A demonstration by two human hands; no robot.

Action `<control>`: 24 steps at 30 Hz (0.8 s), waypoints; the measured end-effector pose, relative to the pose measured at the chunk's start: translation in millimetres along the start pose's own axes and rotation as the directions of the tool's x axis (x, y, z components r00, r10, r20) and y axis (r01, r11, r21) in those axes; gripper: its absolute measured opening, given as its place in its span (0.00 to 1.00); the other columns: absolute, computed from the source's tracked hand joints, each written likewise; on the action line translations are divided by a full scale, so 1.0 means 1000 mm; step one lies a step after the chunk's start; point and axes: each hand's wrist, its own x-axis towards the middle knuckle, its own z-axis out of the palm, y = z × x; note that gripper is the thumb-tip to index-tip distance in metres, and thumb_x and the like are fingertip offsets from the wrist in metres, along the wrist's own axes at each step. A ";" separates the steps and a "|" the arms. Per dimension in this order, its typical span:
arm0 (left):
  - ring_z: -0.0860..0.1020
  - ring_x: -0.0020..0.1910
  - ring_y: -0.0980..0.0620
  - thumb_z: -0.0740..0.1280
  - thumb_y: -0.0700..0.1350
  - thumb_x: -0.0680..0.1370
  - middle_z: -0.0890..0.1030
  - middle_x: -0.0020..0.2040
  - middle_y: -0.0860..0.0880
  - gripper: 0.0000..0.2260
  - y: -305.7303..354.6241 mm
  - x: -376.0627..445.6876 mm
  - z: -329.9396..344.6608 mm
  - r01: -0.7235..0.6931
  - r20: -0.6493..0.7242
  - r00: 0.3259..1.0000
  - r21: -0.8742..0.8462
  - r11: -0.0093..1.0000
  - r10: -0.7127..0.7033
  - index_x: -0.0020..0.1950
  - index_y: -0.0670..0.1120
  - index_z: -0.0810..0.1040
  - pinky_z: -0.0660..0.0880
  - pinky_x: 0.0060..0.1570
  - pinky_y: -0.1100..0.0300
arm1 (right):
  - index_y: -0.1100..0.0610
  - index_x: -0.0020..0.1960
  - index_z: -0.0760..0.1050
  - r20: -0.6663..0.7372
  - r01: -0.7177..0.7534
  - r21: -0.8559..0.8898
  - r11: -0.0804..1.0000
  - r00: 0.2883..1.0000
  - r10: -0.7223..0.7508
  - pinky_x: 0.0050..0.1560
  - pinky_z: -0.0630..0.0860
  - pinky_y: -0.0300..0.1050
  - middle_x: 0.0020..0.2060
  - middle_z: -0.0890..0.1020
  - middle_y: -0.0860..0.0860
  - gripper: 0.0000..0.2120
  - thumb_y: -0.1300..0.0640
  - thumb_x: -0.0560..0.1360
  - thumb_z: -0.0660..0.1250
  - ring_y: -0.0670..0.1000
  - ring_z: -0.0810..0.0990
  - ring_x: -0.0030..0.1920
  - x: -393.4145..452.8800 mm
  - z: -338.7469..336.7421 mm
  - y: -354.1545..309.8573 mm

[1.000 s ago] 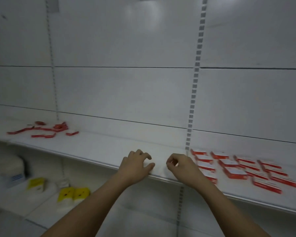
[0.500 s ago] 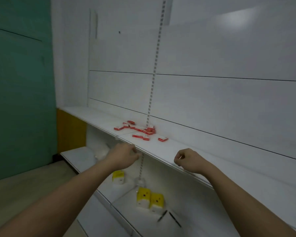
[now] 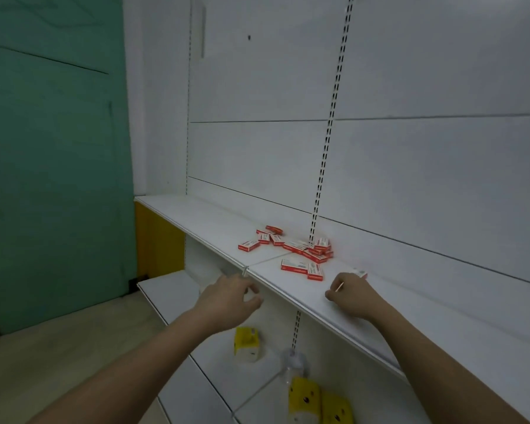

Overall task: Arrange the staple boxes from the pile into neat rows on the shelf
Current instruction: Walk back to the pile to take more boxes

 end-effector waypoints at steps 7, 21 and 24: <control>0.73 0.50 0.56 0.63 0.59 0.77 0.76 0.55 0.54 0.14 -0.014 0.110 0.025 -0.026 0.052 0.998 -0.015 1.000 0.026 0.59 0.56 0.76 0.75 0.49 0.58 | 0.56 0.62 0.69 -0.074 -0.038 0.061 0.997 0.996 0.043 0.49 0.72 0.43 0.57 0.77 0.53 0.30 0.40 0.68 0.71 0.52 0.76 0.55 0.094 0.030 0.007; 0.75 0.48 0.59 0.65 0.49 0.78 0.77 0.50 0.57 0.08 0.000 0.264 0.089 -0.246 0.026 0.963 -0.313 0.917 0.268 0.56 0.54 0.78 0.71 0.44 0.64 | 0.50 0.70 0.65 0.060 -0.138 0.022 0.990 0.989 0.136 0.52 0.71 0.40 0.61 0.74 0.50 0.32 0.42 0.69 0.70 0.49 0.74 0.56 0.115 0.025 0.020; 0.76 0.44 0.61 0.65 0.48 0.78 0.78 0.48 0.56 0.06 0.006 0.295 0.092 -0.310 0.030 0.936 -0.403 0.861 0.351 0.55 0.54 0.78 0.74 0.41 0.64 | 0.46 0.61 0.67 0.009 -0.215 0.017 0.977 0.977 0.215 0.37 0.69 0.39 0.43 0.79 0.43 0.30 0.29 0.67 0.63 0.42 0.77 0.39 0.114 0.026 0.008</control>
